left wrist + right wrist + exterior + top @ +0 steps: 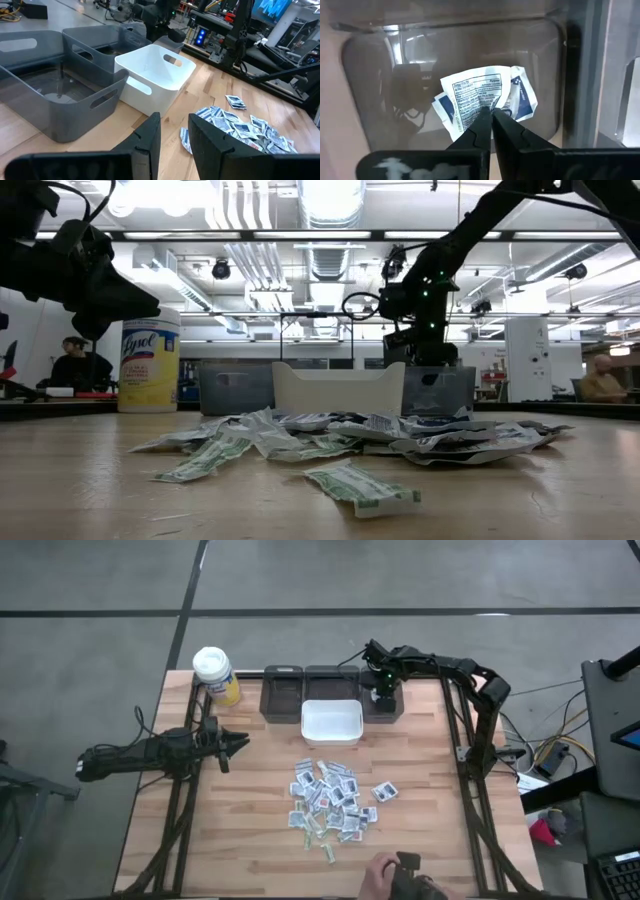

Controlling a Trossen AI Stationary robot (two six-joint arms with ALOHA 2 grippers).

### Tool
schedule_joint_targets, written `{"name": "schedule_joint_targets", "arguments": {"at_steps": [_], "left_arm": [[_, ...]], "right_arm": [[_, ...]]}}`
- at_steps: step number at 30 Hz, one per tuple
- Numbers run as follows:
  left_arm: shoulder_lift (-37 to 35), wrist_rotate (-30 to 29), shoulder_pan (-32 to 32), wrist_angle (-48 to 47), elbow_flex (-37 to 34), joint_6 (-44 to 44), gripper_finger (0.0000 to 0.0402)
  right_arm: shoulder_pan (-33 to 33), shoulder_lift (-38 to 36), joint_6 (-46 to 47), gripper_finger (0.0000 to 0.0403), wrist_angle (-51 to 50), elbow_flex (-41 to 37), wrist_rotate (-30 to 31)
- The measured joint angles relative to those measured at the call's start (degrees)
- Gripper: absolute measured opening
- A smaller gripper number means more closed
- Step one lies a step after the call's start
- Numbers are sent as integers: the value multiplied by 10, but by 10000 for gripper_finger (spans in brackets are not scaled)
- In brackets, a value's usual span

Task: Pick & Place First Aid Supplies
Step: Put the blue alcohol pad into the right black bin

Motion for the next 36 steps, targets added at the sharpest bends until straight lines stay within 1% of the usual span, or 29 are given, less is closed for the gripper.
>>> {"name": "schedule_joint_targets", "arguments": {"at_steps": [7, 15, 22, 28, 36], "left_arm": [[0, 0, 0, 0, 0, 0, 94], [0, 0, 0, 0, 0, 0, 94], [0, 0, 0, 0, 0, 0, 94], [0, 0, 0, 0, 0, 0, 94], [0, 0, 0, 0, 0, 0, 94]], "right_arm": [[-2, 2, 0, 14, 8, -8, 0], [-2, 0, 0, 61, 17, -11, -3], [0, -37, 2, 91, 18, -7, -3], [19, -96, 61, 98, 13, -7, -5], [38, -176, 185, 80, -18, -12, -14]]}}
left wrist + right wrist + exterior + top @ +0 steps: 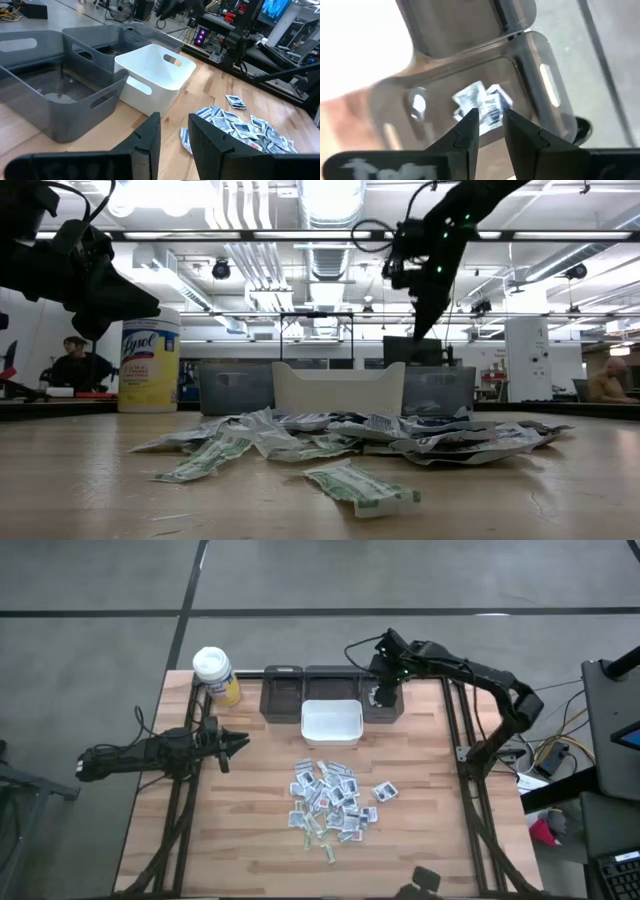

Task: Pick & Place First Aid Supplies
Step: Put the blue alcohol pad into the right black bin

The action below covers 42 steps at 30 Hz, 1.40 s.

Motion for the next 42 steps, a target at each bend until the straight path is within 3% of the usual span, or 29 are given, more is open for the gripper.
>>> {"name": "schedule_joint_targets", "arguments": {"at_steps": [7, 10, 16, 23, 35, 42], "left_arm": [[0, 0, 0, 0, 0, 0, 94], [0, 0, 0, 0, 0, 0, 94], [0, 0, 0, 0, 0, 0, 94], [0, 0, 0, 0, 0, 0, 94], [0, 0, 0, 0, 0, 0, 94], [0, 0, 0, 0, 0, 0, 94]], "right_arm": [[13, -54, 116, 63, -2, -12, -118], [33, -67, 147, 60, -34, -15, -136], [96, -71, 175, 59, -97, -26, -136], [184, -71, 238, 59, -99, -86, -136], [289, -100, 420, 59, 73, -238, -134], [369, -181, 548, 59, 129, -313, -40]]}}
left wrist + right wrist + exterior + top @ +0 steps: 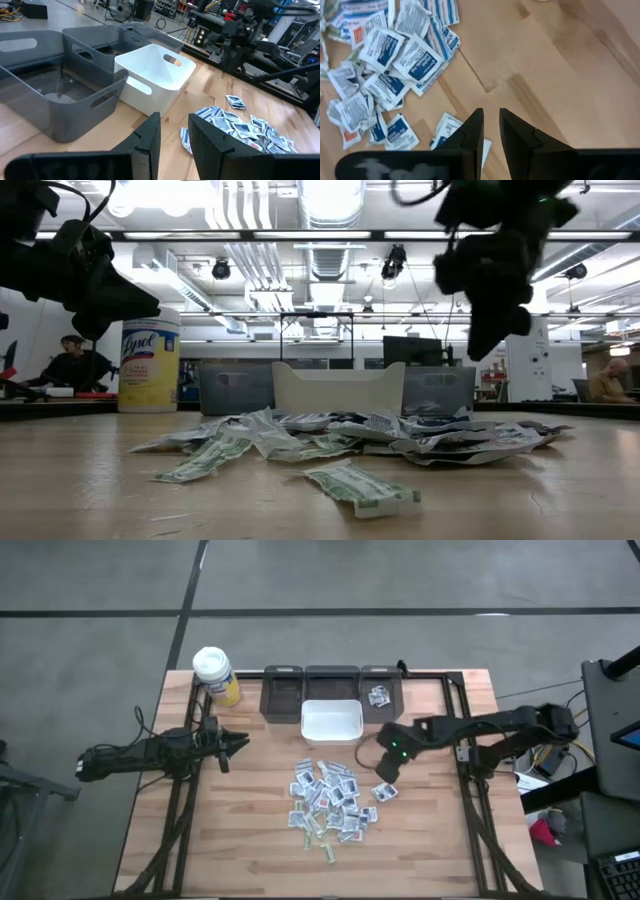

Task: Pick & Place First Aid Supplies
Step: Put the blue alcohol pad into the right black bin

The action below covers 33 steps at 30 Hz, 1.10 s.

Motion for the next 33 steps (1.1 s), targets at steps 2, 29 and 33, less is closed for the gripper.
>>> {"name": "schedule_joint_targets", "arguments": {"at_steps": [2, 29, 33], "left_arm": [[0, 0, 0, 0, 0, 0, 94], [0, 0, 0, 0, 0, 0, 94], [0, 0, 0, 0, 0, 0, 94]], "right_arm": [[26, -22, 41, 59, -2, -14, 30], [162, 76, 365, 59, -60, 21, 80], [164, 106, 358, 68, -93, 47, 80]]}}
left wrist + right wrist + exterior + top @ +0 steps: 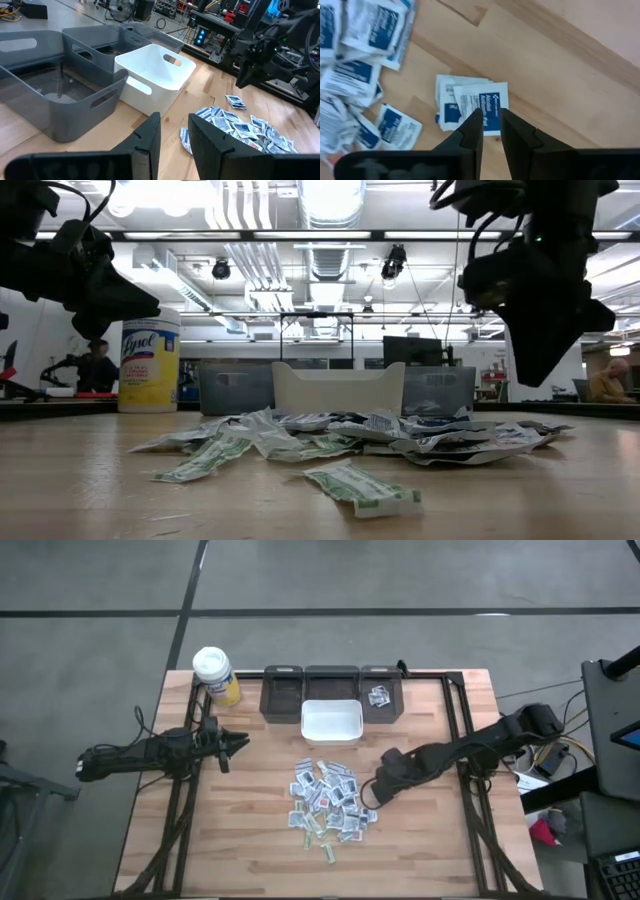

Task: Pick & Place First Aid Supplies
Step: Put the blue alcohol pad into the right black bin

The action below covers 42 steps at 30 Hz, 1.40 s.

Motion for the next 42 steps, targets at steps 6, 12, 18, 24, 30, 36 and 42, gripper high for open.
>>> {"name": "schedule_joint_targets", "arguments": {"at_steps": [6, 12, 18, 24, 30, 36, 42], "left_arm": [[0, 0, 0, 0, 0, 0, 94], [0, 0, 0, 0, 0, 0, 94], [0, 0, 0, 0, 0, 0, 94], [0, 0, 0, 0, 0, 0, 94], [0, 0, 0, 0, 0, 0, 94], [1, 0, 0, 0, 0, 0, 94], [1, 0, 0, 0, 0, 0, 94]], "right_arm": [[0, 23, -20, 119, -24, 21, 0], [0, 26, -12, 150, -25, 8, 0], [0, 26, 9, 149, -19, -9, 0], [0, 42, -1, 140, 1, -9, -1], [0, 72, -8, 132, 18, -10, -22], [0, 78, -15, 136, 22, -10, -21], [-1, 88, -25, 132, 38, -16, -14]]}}
